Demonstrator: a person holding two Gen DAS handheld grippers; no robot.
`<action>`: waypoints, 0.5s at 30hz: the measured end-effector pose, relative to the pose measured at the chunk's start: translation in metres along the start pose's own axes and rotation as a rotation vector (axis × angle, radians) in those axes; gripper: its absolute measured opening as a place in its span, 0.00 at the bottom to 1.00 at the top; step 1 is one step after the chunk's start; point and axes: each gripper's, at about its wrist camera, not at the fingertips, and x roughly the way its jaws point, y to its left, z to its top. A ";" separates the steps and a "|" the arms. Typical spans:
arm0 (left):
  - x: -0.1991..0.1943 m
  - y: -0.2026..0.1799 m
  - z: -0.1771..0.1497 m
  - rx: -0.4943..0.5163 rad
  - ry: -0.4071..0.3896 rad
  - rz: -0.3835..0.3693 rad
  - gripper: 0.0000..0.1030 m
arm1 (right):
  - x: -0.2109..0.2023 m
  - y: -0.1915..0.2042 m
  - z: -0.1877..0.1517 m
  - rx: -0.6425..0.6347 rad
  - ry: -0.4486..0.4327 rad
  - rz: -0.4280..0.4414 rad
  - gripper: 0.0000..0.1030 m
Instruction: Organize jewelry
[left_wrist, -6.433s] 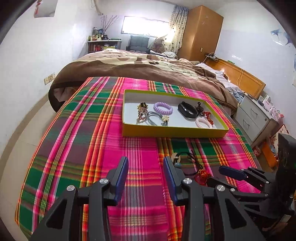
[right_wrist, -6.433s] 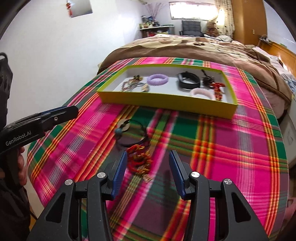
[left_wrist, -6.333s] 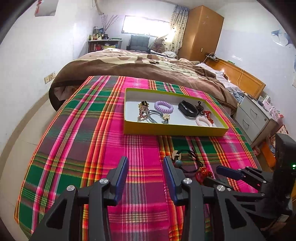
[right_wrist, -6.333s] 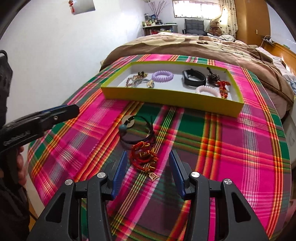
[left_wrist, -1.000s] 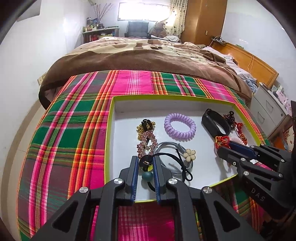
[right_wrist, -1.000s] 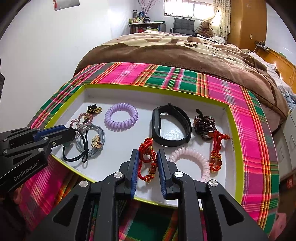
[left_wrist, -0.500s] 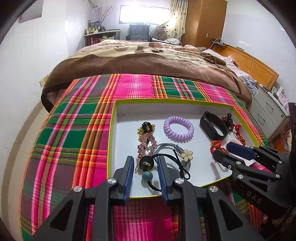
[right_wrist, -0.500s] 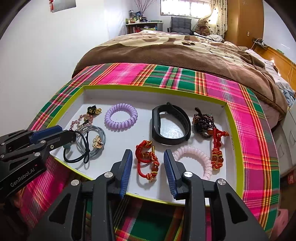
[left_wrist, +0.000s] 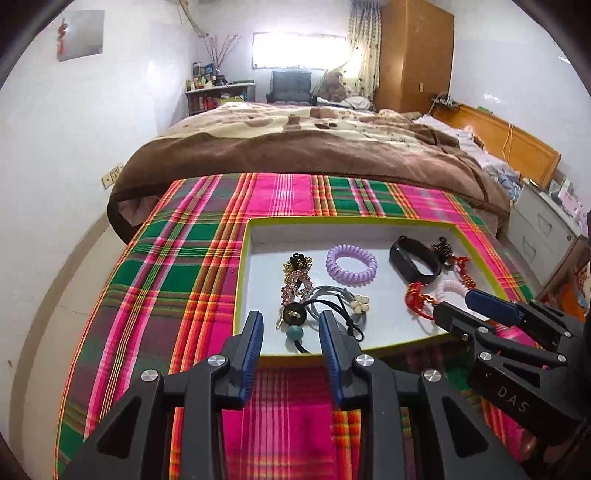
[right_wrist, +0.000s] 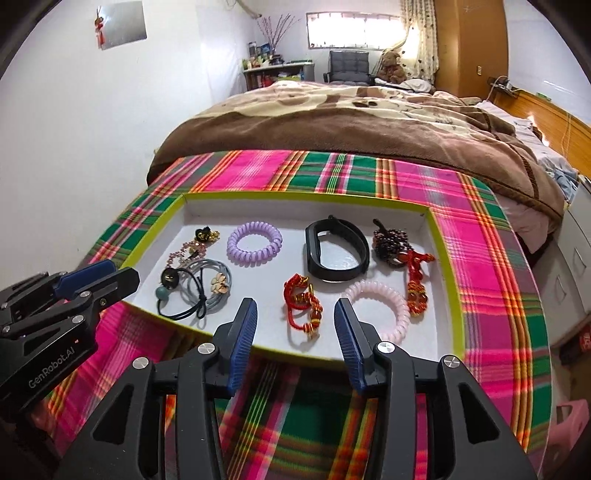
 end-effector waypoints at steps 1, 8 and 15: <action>-0.005 -0.001 -0.002 -0.003 -0.006 0.010 0.30 | -0.005 0.000 -0.002 0.006 -0.007 0.001 0.43; -0.034 -0.003 -0.013 -0.024 -0.049 0.022 0.30 | -0.036 0.004 -0.013 0.015 -0.064 -0.019 0.43; -0.058 -0.011 -0.026 -0.009 -0.074 0.026 0.30 | -0.065 0.008 -0.028 0.025 -0.108 -0.026 0.43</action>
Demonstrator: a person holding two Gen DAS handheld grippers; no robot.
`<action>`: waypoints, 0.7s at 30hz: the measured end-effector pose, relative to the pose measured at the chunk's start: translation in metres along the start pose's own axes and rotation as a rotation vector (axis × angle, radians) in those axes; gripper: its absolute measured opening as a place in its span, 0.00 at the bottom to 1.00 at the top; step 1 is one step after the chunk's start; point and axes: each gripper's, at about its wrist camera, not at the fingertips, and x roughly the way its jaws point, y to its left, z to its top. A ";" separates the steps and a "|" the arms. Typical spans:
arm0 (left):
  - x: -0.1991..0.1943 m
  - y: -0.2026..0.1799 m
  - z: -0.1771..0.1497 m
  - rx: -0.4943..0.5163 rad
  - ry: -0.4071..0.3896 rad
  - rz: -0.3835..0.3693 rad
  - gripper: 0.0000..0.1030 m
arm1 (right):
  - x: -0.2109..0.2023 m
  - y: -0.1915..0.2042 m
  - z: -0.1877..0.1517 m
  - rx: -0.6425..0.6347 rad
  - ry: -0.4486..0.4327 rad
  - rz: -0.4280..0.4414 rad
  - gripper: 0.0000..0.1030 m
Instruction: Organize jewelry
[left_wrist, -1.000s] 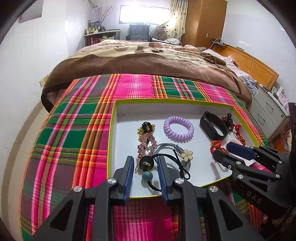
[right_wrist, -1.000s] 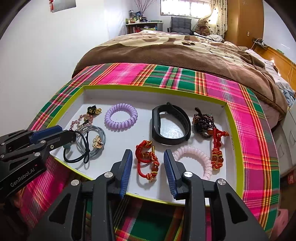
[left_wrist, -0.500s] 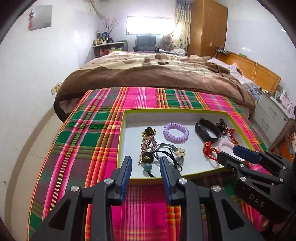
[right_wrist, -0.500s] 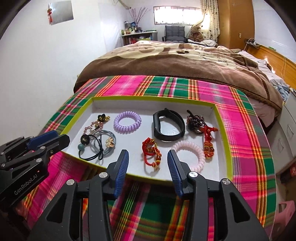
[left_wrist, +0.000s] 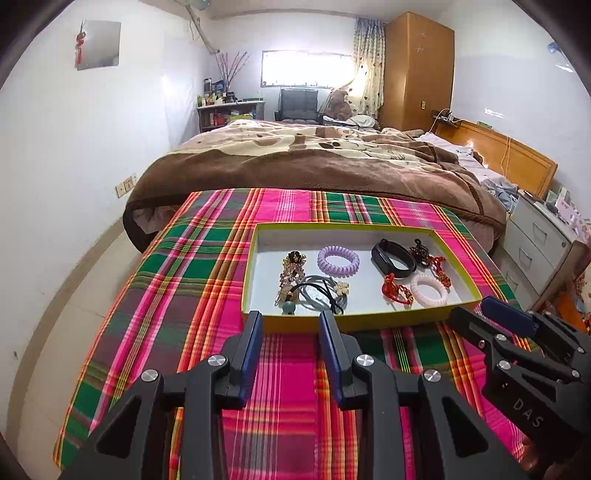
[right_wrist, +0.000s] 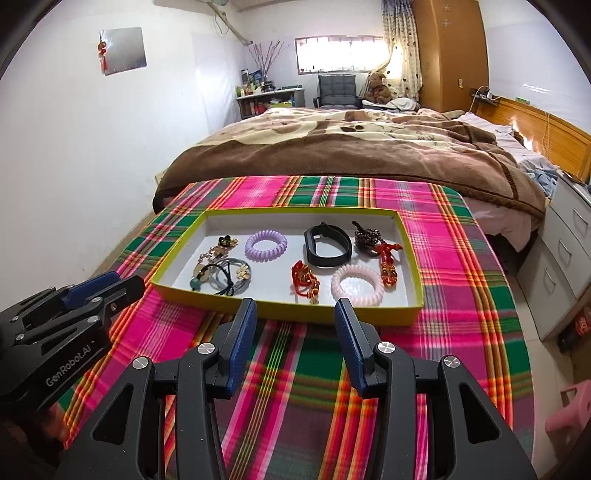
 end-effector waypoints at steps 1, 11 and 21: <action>-0.003 -0.001 -0.002 0.003 -0.004 0.000 0.30 | -0.003 0.001 -0.001 -0.003 -0.005 -0.003 0.43; -0.029 -0.001 -0.014 -0.009 -0.038 0.007 0.30 | -0.021 0.003 -0.015 0.011 -0.019 -0.002 0.43; -0.034 0.002 -0.020 -0.019 -0.039 0.013 0.30 | -0.027 0.008 -0.019 0.013 -0.028 0.007 0.43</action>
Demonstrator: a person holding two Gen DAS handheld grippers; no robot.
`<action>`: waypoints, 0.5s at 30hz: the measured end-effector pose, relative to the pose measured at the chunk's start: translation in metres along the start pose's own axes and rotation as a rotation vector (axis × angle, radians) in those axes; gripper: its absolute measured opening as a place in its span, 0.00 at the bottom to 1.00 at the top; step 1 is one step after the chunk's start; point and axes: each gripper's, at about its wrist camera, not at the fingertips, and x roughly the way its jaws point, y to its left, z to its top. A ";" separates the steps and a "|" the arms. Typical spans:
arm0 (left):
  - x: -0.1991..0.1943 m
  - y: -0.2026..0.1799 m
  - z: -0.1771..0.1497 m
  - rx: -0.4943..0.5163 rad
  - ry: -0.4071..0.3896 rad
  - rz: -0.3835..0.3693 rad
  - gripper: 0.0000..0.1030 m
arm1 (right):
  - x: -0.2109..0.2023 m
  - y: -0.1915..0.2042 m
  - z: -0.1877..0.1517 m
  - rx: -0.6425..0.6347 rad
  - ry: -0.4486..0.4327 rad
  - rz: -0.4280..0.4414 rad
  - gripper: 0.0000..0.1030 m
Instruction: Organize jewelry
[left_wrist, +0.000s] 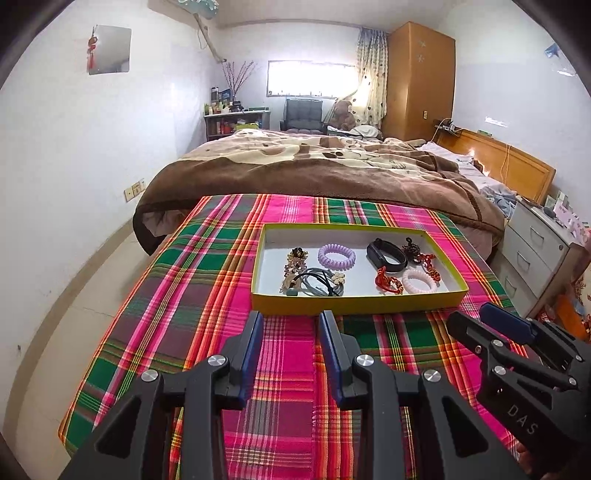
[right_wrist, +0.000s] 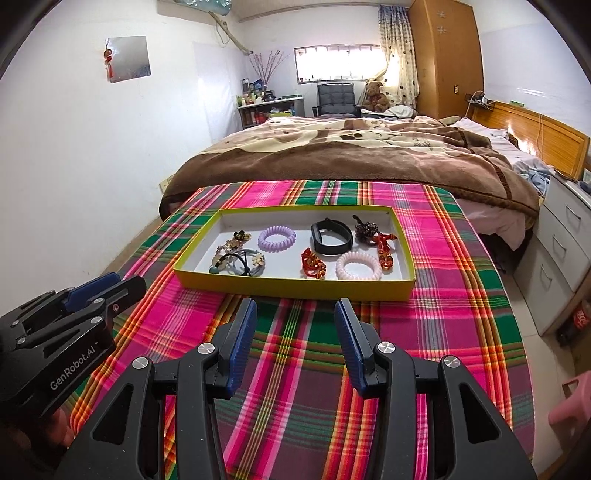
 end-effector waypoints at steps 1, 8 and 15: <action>0.000 0.000 0.000 -0.002 -0.001 0.003 0.30 | 0.000 0.000 0.000 0.003 -0.001 0.001 0.43; -0.002 0.001 0.001 -0.003 0.002 0.005 0.30 | -0.001 -0.001 0.000 0.008 0.000 0.004 0.44; -0.002 0.002 0.001 -0.002 0.002 0.004 0.30 | -0.002 0.000 -0.001 0.006 -0.001 0.004 0.43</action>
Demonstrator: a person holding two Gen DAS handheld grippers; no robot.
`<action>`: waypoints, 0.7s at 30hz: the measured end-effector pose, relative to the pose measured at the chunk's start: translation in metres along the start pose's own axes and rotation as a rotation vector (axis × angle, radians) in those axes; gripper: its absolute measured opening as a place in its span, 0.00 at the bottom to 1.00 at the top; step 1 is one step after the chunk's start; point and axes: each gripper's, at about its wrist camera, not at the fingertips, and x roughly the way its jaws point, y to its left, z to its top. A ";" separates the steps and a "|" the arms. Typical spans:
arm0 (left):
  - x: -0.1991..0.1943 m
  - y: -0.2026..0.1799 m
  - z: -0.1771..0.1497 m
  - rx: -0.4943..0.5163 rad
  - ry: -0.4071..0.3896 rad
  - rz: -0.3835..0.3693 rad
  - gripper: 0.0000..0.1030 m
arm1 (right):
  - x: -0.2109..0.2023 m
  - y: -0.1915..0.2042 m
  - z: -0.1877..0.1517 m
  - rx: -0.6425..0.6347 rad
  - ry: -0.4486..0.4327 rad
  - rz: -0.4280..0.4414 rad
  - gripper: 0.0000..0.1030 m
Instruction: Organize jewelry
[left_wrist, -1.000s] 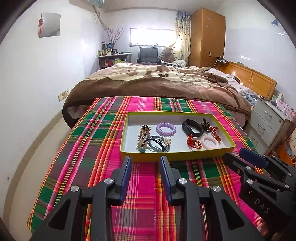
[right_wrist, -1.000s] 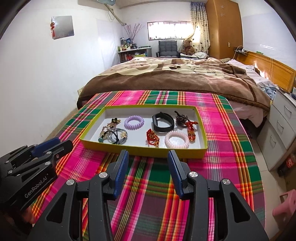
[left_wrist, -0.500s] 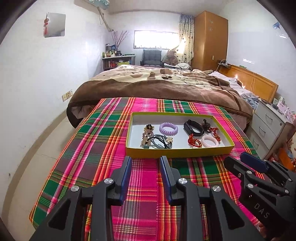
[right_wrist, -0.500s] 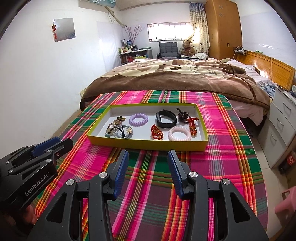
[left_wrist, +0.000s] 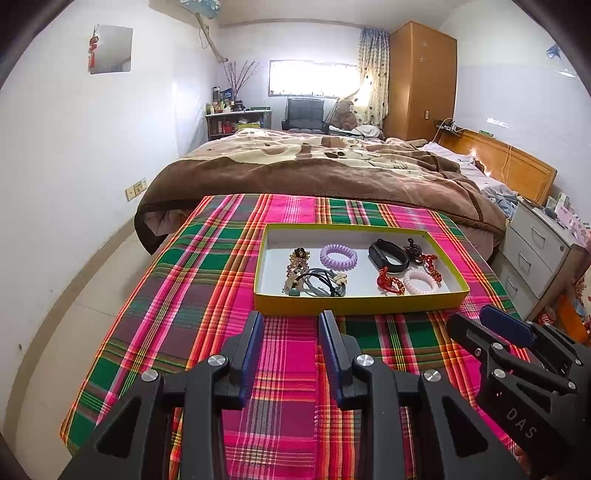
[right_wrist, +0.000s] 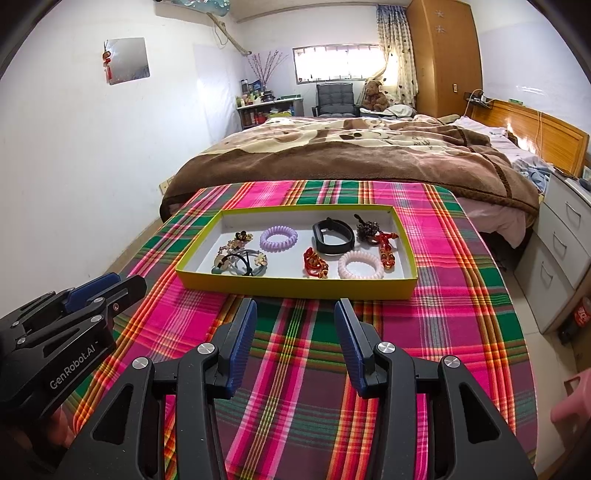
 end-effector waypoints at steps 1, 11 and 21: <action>0.000 0.000 0.000 0.000 0.002 -0.001 0.30 | 0.000 0.000 0.000 0.001 0.000 0.001 0.43; 0.001 0.001 -0.001 0.003 0.009 -0.002 0.30 | 0.000 0.002 -0.002 0.003 0.002 0.000 0.43; 0.003 0.000 0.000 0.003 0.010 0.002 0.30 | -0.001 0.000 -0.001 0.007 0.000 -0.001 0.44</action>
